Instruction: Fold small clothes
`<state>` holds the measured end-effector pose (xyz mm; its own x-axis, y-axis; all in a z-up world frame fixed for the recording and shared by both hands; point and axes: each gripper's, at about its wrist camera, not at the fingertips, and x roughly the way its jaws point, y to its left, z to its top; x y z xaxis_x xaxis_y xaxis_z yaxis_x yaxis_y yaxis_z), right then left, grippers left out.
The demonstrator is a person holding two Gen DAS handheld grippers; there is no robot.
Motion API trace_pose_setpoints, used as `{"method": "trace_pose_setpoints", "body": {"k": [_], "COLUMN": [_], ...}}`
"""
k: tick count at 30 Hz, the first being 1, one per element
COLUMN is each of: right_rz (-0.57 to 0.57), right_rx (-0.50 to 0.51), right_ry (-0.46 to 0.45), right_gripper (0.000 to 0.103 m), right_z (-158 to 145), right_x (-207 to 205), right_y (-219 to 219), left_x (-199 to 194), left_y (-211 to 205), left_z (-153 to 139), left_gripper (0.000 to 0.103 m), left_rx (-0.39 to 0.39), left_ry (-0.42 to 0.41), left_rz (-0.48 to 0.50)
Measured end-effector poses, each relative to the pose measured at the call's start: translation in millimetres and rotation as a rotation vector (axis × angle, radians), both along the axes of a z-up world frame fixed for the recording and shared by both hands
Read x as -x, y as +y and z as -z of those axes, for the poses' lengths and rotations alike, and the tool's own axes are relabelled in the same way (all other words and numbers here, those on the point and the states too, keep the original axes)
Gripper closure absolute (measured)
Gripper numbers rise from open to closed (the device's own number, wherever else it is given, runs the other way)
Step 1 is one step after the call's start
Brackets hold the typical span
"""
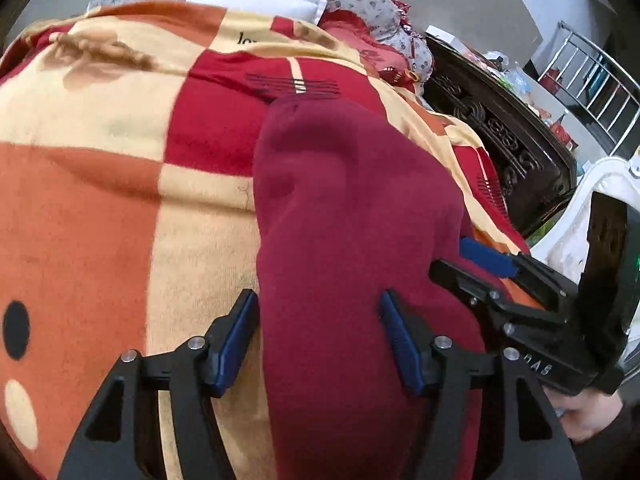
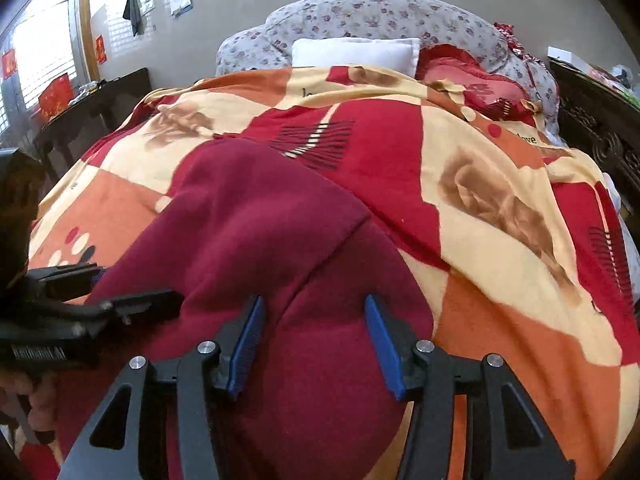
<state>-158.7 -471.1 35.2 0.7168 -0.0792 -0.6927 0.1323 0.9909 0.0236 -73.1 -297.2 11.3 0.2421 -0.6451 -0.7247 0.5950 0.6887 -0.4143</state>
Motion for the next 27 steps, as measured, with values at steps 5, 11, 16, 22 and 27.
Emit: {"method": "trace_pose_setpoints", "body": {"k": [5, 11, 16, 22, 27], "right_rz": [-0.001, 0.144, 0.135, 0.14, 0.038], "right_rx": [-0.032, -0.095, -0.426, -0.645, -0.644], "right_ry": [-0.004, -0.138, -0.127, -0.132, -0.135], "right_gripper": [0.047, 0.005, 0.005, 0.005, 0.001], "right_z": [-22, -57, -17, 31, 35], "right_x": [9, 89, 127, 118, 100], "right_y": [2, 1, -7, -17, -5], "left_x": [13, 34, 34, 31, 27], "left_y": [13, 52, 59, 50, 48], "left_z": [-24, -30, -7, 12, 13], "left_gripper": [0.038, 0.032, 0.028, 0.019, 0.017], "left_rx": [0.011, 0.046, 0.15, 0.215, 0.256], "left_ry": [-0.064, -0.131, 0.001, 0.124, 0.142], "left_rz": [0.025, 0.093, 0.11, 0.139, 0.139]}}
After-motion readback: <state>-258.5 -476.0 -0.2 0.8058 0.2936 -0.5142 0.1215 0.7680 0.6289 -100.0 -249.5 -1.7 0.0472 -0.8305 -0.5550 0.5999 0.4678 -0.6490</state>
